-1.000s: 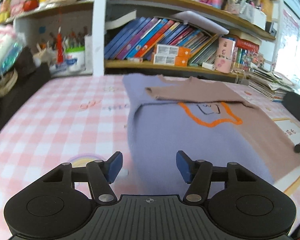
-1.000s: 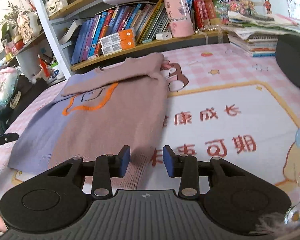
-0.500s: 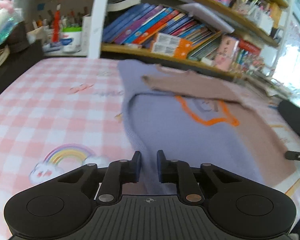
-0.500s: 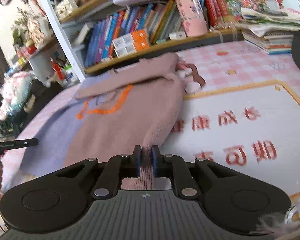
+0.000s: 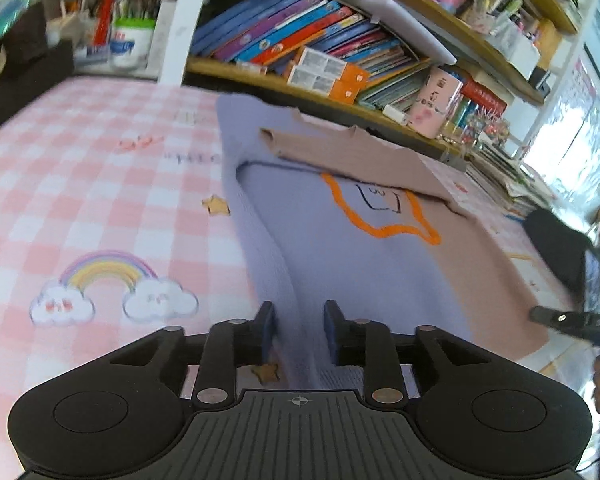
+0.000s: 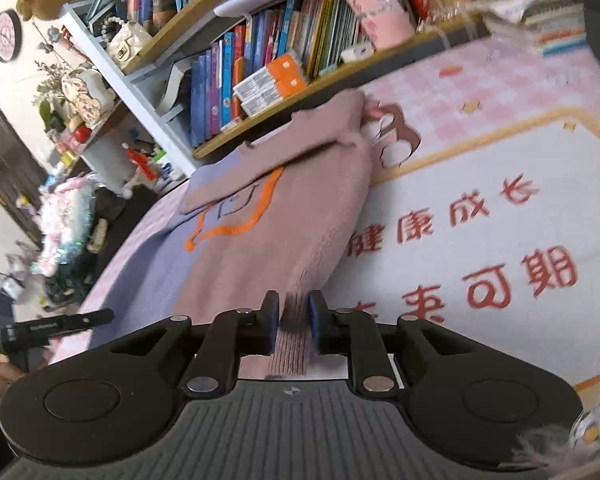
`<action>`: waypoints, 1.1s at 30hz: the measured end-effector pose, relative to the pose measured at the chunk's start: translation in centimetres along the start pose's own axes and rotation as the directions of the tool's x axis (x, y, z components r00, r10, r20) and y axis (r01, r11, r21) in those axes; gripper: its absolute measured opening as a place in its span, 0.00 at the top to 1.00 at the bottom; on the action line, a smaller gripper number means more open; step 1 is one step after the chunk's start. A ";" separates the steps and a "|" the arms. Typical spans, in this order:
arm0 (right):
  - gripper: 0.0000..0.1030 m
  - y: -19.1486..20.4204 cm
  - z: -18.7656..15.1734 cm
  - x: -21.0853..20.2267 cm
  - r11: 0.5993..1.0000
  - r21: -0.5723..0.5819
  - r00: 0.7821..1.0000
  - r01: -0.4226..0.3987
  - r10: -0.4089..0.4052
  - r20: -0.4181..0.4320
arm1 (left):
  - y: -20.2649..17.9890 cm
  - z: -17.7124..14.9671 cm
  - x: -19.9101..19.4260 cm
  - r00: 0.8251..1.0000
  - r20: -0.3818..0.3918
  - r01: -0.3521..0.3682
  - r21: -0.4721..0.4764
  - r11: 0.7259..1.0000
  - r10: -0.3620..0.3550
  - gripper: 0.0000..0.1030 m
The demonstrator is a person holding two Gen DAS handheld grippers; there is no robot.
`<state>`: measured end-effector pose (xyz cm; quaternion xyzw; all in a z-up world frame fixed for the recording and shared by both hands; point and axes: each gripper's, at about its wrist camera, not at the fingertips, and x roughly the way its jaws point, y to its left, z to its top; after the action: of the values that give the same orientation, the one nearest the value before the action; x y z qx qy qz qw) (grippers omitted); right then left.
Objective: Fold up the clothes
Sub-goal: 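Grasp the sweater hem with the right gripper while the left gripper grasps the lavender hem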
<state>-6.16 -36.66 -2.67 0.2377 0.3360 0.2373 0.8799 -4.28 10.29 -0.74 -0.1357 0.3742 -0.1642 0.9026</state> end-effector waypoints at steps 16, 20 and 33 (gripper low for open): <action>0.91 -0.1 -0.6 1.8 0.994 0.023 0.989 -0.110 0.111 -0.099 | 1.6 -0.8 -0.1 0.998 -0.012 0.063 -0.071 0.996 -0.064 0.94; 0.91 -0.1 -1.5 0.2 0.994 0.038 0.988 -0.105 0.109 -0.107 | 1.9 -1.6 -1.3 0.995 -0.029 0.089 -0.082 0.993 -0.092 0.94; 0.91 -0.4 -5.0 -4.1 0.976 0.158 0.979 -0.151 0.170 -0.112 | 4.1 -5.1 -3.5 0.953 0.021 0.298 -0.255 0.920 -0.303 0.94</action>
<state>-12.26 -38.08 -4.22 0.3136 0.3865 0.2964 0.8151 -9.48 14.84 -3.52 -0.3047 0.3754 -0.2525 0.8381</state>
